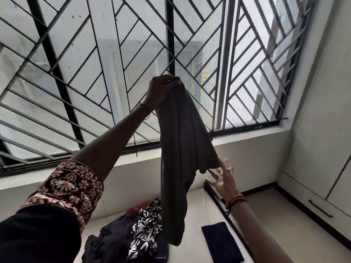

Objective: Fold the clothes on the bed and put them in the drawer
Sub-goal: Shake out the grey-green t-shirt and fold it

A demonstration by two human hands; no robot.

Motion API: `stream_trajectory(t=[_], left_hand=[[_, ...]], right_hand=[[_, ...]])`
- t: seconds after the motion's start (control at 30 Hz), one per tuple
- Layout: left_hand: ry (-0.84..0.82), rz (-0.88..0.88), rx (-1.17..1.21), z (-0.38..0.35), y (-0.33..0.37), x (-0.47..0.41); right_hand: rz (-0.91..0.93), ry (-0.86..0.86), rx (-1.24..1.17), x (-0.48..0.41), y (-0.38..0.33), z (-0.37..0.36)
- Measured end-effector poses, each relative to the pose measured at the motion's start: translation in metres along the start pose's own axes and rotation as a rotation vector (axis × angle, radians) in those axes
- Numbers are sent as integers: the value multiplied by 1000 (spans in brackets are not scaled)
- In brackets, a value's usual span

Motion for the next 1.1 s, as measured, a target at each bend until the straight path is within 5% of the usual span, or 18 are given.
stream_trajectory(t=[0.4,0.63,0.87,1.1], left_hand=[[10,47,-78,9,-12,5],[43,88,-147,21,-28,14],[32,94,-152,13,-33,15],[12,107,-151,6,-29,18]], right_hand=[[-37,-68,-37,-3,16,-10],[130,-69,-156,5,-16,13],[198,-22,39,10,-24,25],[386,227,398,21,-57,41]])
Point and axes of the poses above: each hand's wrist, its own x-axis away from the middle knuckle, its own z-axis out of the back of the hand, y = z × x, the point moved 10 cm from there along -x, towards the middle knuckle, and after that the axes turned 14 degrees about -y, right-handed, at the moved point
